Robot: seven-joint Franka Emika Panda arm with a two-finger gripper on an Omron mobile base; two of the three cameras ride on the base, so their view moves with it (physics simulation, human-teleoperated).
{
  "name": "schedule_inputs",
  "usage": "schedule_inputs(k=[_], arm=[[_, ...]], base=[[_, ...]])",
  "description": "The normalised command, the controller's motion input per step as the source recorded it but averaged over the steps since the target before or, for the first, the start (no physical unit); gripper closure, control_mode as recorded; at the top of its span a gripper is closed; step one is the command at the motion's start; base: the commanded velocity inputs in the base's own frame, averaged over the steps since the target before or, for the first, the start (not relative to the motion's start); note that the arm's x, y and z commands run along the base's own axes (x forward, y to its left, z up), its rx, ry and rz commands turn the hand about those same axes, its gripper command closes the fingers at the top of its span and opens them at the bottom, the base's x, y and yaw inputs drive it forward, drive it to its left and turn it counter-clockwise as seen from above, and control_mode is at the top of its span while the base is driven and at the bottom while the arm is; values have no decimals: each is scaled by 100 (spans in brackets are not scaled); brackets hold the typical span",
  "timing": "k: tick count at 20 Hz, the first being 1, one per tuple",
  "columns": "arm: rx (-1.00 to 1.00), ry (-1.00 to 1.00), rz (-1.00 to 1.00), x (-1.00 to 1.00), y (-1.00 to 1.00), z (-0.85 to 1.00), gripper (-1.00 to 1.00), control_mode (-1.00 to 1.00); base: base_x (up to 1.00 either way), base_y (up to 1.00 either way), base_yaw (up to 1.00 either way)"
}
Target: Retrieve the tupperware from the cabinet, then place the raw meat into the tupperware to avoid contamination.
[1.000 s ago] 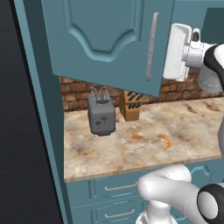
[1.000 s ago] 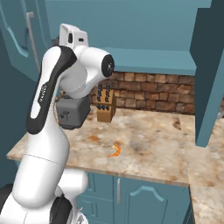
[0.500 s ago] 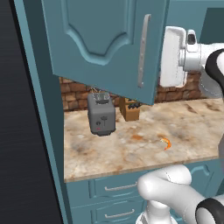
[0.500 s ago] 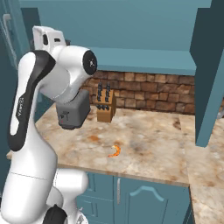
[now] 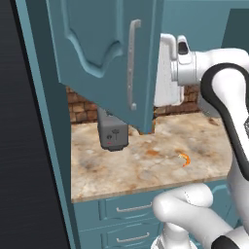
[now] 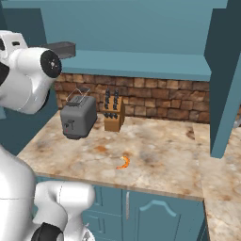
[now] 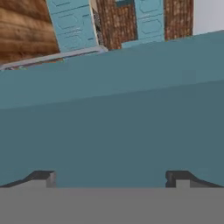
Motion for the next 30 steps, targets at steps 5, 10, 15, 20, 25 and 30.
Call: schedule_inputs(k=[5, 10, 15, 20, 25, 30], arm=[[-4, -5, 0, -13, 88, 0, -100, -100], [-2, -4, 0, 0, 71, -1, -100, -100], [0, 0, 0, 3, 24, 0, -100, -100], [0, 0, 0, 1, 7, 0, -100, -100], [0, 0, 0, -1, -1, 0, -100, -100], [0, 0, -7, -15, -35, 3, -100, -100]], base=[[0, 0, 0], [0, 0, 0], [0, 0, 0], [0, 0, 0], [0, 0, 0], [0, 0, 0]])
